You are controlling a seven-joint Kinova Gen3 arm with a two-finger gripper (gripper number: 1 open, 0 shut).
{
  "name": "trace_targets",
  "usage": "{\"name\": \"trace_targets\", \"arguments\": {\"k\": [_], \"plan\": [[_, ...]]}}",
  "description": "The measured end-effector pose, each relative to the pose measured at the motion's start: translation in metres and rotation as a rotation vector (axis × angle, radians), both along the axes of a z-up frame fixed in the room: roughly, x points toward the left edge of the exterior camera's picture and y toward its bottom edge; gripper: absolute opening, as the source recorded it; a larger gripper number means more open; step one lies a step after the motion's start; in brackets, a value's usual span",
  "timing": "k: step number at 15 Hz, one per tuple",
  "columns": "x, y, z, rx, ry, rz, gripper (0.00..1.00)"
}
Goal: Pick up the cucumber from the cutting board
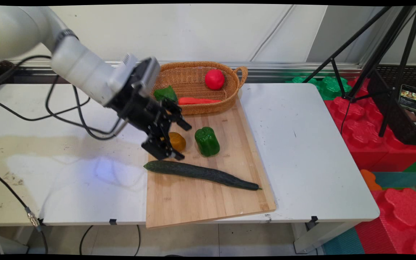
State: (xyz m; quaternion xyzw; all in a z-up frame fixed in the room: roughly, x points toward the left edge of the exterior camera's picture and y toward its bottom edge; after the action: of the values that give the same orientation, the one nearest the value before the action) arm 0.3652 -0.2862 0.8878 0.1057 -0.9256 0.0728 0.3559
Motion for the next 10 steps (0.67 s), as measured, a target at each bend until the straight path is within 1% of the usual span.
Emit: {"name": "trace_targets", "arguments": {"k": [10], "plan": [[-0.039, -0.003, -0.058, 0.027, -0.083, -0.061, 1.00]]}}
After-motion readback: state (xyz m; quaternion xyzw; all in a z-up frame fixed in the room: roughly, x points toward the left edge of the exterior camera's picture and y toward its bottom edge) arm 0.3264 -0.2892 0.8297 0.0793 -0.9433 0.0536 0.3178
